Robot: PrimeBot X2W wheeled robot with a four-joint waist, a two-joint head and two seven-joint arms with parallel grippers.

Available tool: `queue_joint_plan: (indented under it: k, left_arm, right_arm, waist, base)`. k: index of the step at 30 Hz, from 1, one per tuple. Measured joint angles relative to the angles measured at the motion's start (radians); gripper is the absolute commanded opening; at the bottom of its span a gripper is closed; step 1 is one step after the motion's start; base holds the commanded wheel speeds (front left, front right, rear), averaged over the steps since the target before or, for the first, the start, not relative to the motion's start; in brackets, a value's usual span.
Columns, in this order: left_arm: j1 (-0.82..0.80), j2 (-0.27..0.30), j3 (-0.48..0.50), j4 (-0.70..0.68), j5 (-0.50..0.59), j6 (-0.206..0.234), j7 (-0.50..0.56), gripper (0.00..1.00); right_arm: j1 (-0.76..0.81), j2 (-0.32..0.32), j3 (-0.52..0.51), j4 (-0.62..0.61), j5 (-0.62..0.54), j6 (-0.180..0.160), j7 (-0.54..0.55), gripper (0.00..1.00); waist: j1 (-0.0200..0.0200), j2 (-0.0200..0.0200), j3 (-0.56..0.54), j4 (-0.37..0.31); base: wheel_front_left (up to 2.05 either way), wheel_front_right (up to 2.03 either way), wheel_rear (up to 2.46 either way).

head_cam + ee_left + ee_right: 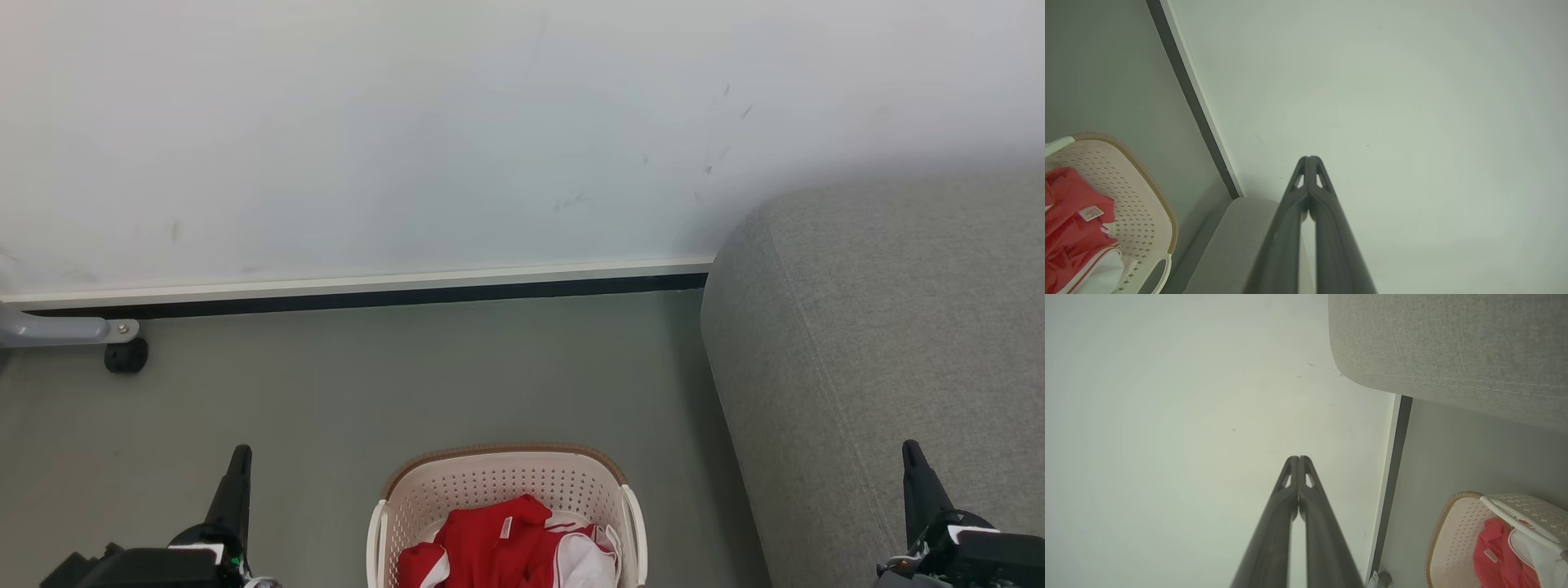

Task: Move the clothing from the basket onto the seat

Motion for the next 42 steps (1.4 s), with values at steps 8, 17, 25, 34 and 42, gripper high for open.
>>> queue_joint_plan:
  k: [8, 17, 25, 34, 42]
  left_arm:
    - [0.0, 0.0, 0.0, 0.0, 0.0, 0.0, 0.0, 0.0]
    - [0.0, 0.0, 0.0, 0.0, 0.0, 0.0, 0.0, 0.0]
    - [0.0, 0.0, 0.0, 0.0, 0.0, 0.0, 0.0, 0.0]
    - [0.0, 0.0, 0.0, 0.0, 0.0, 0.0, 0.0, 0.0]
    - [0.0, 0.0, 0.0, 0.0, 0.0, 0.0, 0.0, 0.0]
  right_arm:
    - [0.0, 0.0, 0.0, 0.0, 0.0, 0.0, 0.0, 0.0]
    - [0.0, 0.0, 0.0, 0.0, 0.0, 0.0, 0.0, 0.0]
    - [0.0, 0.0, 0.0, 0.0, 0.0, 0.0, 0.0, 0.0]
    - [0.0, 0.0, 0.0, 0.0, 0.0, 0.0, 0.0, 0.0]
    - [0.0, 0.0, 0.0, 0.0, 0.0, 0.0, 0.0, 0.0]
  waist:
    - [0.0001, 0.0, 0.0, 0.0]
    - [0.0, 0.0, 0.0, 0.0]
    - [0.0, 0.0, 0.0, 0.0]
    - [0.0, 0.0, 0.0, 0.0]
    - [0.0, 0.0, 0.0, 0.0]
  base:
    - [0.0, 0.0, 0.0]
    - [0.0, 0.0, 0.0]
    - [0.0, 0.0, 0.0]
    - [0.0, 0.0, 0.0]
    - [0.0, 0.0, 0.0]
